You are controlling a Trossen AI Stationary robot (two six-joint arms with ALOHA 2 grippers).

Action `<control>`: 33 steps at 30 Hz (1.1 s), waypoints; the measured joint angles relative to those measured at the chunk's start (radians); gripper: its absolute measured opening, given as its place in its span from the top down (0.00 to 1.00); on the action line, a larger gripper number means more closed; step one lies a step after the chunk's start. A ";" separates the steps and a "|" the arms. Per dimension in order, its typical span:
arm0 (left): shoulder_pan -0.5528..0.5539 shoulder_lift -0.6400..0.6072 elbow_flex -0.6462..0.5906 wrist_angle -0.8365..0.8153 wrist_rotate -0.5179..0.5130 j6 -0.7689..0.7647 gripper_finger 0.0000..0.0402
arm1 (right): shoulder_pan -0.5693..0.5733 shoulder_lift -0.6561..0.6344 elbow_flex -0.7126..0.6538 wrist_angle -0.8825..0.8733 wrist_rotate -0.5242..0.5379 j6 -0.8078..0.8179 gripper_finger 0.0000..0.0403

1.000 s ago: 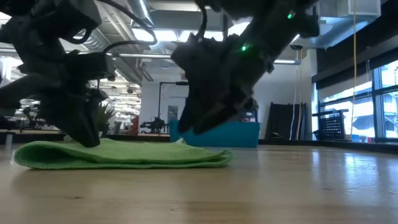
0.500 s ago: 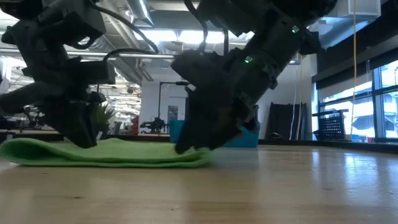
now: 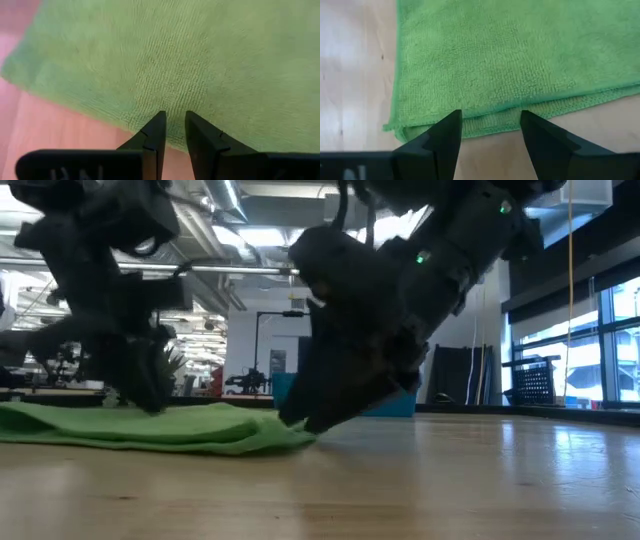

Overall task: Roll microfiber towels into tight, uniform cylinder then place into a basket
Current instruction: Roll the green microfiber cloth

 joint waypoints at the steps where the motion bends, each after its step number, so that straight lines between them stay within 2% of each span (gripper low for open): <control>1: -0.008 -0.016 0.005 -0.001 -0.001 -0.001 0.84 | 0.003 -0.009 0.000 -0.002 0.005 -0.022 0.49; 7: -0.076 -0.121 0.014 -0.015 -0.006 -0.024 0.84 | 0.038 -0.019 0.044 0.008 0.046 -0.229 0.49; 12: -0.175 -0.193 0.015 -0.042 -0.028 -0.055 0.84 | 0.079 -0.021 0.074 0.015 0.052 -0.399 0.49; 18: -0.301 -0.213 0.015 -0.041 -0.077 -0.109 0.84 | 0.097 -0.022 0.079 0.020 0.049 -0.411 0.49; 23: -0.369 -0.213 0.015 -0.042 -0.113 -0.159 0.84 | 0.095 0.014 0.080 0.068 -0.049 -0.506 0.49; 33: -0.406 -0.213 0.015 -0.041 -0.155 -0.207 0.84 | 0.095 0.101 0.080 0.106 0.063 -0.650 0.49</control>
